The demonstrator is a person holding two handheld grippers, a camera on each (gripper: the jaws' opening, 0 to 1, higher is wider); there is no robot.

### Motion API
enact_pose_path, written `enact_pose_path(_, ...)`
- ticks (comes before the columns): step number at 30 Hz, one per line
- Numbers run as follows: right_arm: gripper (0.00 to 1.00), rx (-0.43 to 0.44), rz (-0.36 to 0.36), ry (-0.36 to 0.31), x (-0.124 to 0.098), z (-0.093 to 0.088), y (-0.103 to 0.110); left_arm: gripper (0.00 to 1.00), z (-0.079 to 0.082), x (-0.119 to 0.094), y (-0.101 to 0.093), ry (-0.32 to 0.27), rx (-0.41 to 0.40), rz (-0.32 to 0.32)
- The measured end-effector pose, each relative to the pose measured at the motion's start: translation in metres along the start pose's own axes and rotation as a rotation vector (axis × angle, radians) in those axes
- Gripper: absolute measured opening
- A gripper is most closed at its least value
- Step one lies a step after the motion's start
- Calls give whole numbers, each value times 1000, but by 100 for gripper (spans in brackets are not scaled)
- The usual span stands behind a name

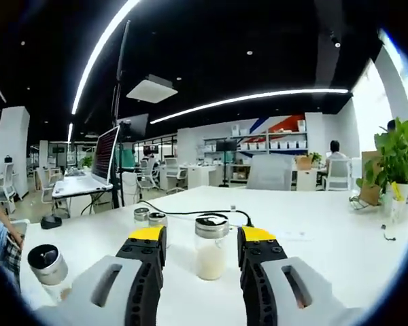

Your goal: Rotate the seasoning bottle until the label or dispensing opening points toward the visible target arrow and the bottle remains upright within the marked orientation range

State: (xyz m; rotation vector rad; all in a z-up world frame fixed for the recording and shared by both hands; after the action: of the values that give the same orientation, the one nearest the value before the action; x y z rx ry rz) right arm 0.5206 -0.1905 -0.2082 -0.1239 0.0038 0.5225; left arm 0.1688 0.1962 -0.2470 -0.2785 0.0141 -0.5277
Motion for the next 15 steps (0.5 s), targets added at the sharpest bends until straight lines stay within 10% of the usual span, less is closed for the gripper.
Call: enact_pose_path(15,60,71,-37,56,51,-29,-9,44,-5,-27,1,-18,-16,108)
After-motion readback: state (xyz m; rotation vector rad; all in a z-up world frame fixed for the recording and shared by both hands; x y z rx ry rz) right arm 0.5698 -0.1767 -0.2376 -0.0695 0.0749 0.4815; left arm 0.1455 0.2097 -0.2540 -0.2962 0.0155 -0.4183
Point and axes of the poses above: the point that each gripper's makers call its tool centre point, and the gripper's own axes: x roughly forward along the fingers, y roughly to its left, z roughly out of its top, the point moved 8 cm from there along -x, roughly backward along the fingers, and after that the axes turned 6 degrees about -x, right-handed, at the moved point
